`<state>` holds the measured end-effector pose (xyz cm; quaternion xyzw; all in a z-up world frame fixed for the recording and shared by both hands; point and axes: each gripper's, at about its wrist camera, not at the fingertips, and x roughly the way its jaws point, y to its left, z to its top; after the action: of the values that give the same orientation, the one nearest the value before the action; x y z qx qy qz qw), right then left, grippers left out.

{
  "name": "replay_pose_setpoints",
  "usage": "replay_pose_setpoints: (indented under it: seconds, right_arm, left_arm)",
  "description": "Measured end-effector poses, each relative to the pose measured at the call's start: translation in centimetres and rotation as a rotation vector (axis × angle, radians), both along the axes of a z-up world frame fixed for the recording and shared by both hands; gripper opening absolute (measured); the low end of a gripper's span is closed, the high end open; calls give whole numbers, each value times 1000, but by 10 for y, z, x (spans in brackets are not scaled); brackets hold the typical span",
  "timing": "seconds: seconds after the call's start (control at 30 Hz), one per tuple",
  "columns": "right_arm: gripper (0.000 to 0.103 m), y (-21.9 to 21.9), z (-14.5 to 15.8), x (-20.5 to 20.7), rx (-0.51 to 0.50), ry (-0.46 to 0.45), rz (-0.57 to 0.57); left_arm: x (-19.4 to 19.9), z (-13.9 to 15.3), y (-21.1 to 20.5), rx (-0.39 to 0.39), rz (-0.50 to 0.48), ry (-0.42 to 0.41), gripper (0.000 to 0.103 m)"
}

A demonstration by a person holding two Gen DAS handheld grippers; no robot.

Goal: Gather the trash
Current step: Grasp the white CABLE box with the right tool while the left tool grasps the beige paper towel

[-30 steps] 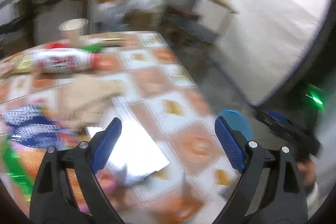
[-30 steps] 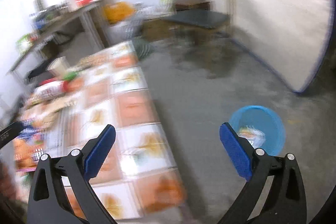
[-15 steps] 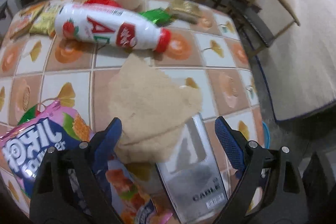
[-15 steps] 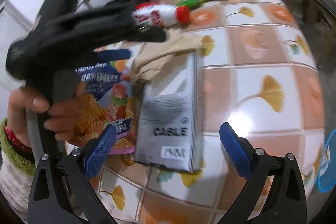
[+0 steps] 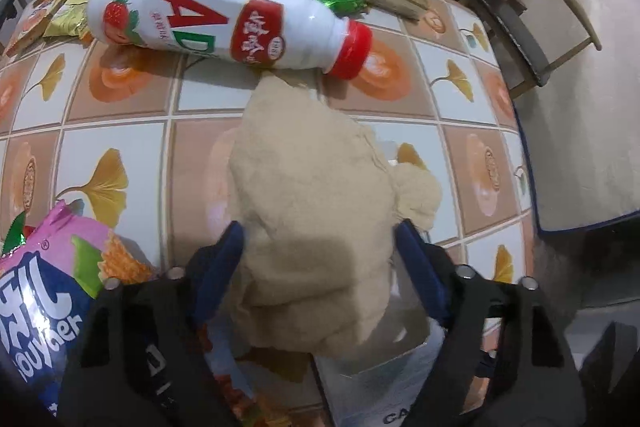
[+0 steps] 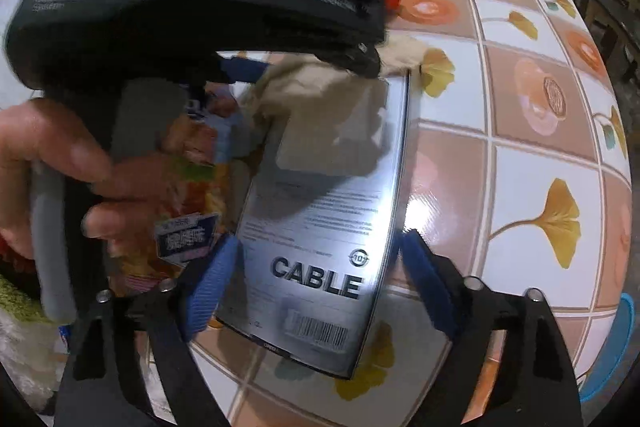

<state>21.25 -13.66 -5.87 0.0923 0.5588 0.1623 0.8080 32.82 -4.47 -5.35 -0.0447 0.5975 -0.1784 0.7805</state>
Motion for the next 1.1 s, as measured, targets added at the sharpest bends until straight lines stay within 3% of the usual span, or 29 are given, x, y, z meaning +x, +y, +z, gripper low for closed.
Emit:
replay_pose_setpoints:
  seconds: [0.1, 0.4, 0.8, 0.9, 0.97, 1.1]
  right_arm:
    - [74, -5, 0, -2, 16, 6, -4]
    - [65, -36, -2, -15, 49, 16, -33]
    - [64, -99, 3, -90, 27, 42, -86]
    - [64, -112, 4, -105, 18, 50, -100]
    - [62, -120, 5, -113, 24, 52, -118]
    - [62, -133, 5, -122, 49, 46, -186]
  left_arm:
    - [-1, 3, -4, -22, -13, 4, 56]
    - [-22, 2, -37, -57, -72, 26, 48]
    - [-104, -1, -94, -196, -264, 132, 31]
    - [-121, 0, -99, -238, -300, 142, 20]
    - [-125, 0, -96, -276, -288, 143, 10]
    - [-125, 8, -81, -265, -236, 76, 5]
